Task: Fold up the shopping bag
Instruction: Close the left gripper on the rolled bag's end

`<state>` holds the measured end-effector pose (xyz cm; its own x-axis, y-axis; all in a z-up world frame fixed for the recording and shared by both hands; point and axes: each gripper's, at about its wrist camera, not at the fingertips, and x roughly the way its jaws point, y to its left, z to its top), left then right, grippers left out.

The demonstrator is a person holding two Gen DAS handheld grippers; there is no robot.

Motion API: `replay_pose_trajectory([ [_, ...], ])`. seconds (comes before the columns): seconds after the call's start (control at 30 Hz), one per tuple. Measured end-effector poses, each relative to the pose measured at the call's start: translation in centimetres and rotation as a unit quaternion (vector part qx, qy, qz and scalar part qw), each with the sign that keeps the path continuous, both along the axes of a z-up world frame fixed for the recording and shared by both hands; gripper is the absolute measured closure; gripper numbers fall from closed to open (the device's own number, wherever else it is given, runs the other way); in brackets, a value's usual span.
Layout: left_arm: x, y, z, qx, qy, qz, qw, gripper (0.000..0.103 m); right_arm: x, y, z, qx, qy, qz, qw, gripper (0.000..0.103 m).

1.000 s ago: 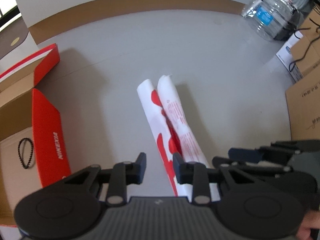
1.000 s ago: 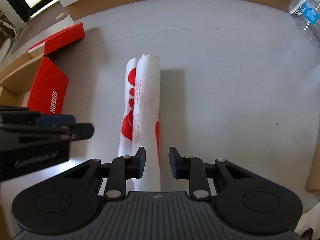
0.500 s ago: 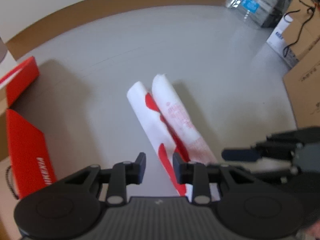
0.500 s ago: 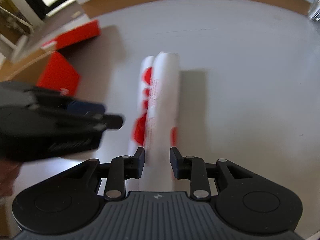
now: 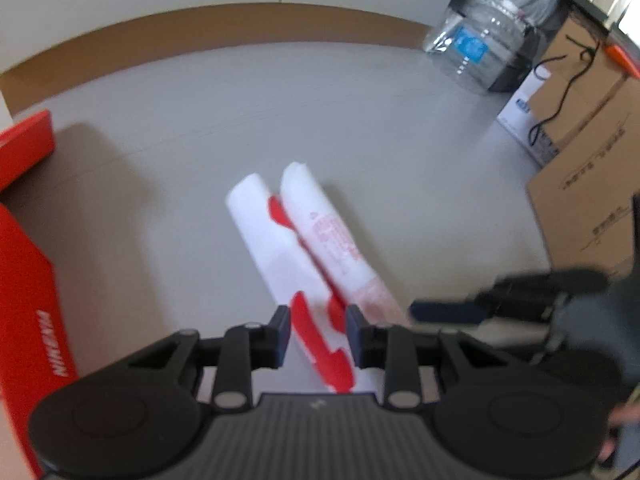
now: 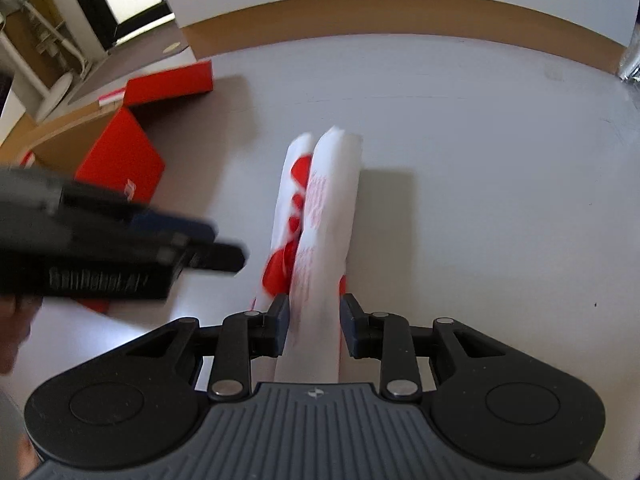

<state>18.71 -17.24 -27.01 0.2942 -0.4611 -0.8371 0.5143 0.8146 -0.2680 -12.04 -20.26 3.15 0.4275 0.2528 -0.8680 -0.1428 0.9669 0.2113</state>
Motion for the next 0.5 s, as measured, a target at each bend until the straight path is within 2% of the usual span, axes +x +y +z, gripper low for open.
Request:
replay_pose_trajectory([
  [0.1, -0.6, -0.6, 0.7, -0.002, -0.026, -0.009, 0.9996, 0.08, -0.6, 0.5, -0.4, -0.006, -0.005, 0.011, 1.0, 0.075],
  [0.2, -0.9, -0.1, 1.4, -0.015, -0.047, 0.004, 0.9988, 0.085, -0.5, 0.6, -0.5, -0.012, -0.007, 0.016, 1.0, 0.079],
  [0.27, -1.7, 0.0, 1.8, -0.019, -0.047, 0.006, 0.9987, 0.086, -0.4, 0.7, -0.6, -0.013, -0.008, 0.019, 1.0, 0.08],
  [0.43, -0.4, 1.0, 0.6, -0.019, -0.027, 0.006, 0.9994, 0.087, -0.7, 0.6, -0.8, -0.001, -0.005, 0.027, 1.0, 0.08],
  [0.5, -0.5, 0.5, 0.5, -0.017, -0.032, -0.003, 0.9994, 0.089, -0.7, 0.4, -0.8, 0.005, -0.008, 0.03, 1.0, 0.08],
])
